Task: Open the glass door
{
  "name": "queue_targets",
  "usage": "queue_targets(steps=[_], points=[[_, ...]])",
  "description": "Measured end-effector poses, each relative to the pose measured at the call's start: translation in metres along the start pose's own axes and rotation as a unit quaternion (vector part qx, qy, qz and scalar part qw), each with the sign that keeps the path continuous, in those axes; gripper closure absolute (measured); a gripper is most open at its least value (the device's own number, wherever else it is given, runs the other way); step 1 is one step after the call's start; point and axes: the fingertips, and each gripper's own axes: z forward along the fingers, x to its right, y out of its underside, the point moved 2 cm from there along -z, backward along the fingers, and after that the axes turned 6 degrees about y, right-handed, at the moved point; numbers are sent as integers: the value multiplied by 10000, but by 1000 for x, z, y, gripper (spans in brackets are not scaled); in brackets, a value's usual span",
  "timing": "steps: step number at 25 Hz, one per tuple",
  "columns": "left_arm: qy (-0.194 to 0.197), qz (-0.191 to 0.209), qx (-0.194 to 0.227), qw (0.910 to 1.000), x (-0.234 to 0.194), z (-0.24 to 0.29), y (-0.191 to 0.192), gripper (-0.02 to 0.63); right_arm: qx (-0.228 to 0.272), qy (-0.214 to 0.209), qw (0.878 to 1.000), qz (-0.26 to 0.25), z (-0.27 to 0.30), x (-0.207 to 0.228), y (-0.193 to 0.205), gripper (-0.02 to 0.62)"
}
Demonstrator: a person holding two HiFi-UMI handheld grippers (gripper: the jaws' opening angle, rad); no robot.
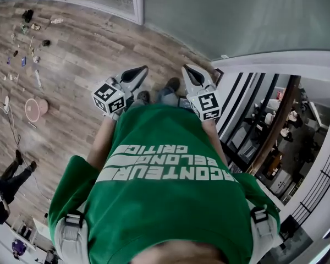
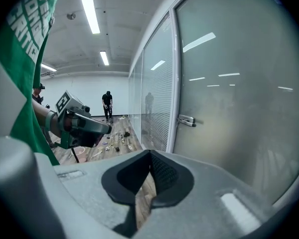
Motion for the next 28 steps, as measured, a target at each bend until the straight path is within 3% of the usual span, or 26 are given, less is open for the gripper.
queue_targets(steps=[10, 19, 28], points=[[49, 179, -157, 9997, -9, 87, -22, 594, 86, 239, 9988, 425, 7, 103, 20, 603], [-276, 92, -106, 9995, -8, 129, -27, 592, 120, 75, 9987, 492, 13, 173, 31, 603], [-519, 0, -155, 9985, -32, 144, -22, 594, 41, 27, 9983, 589, 35, 209, 47, 603]])
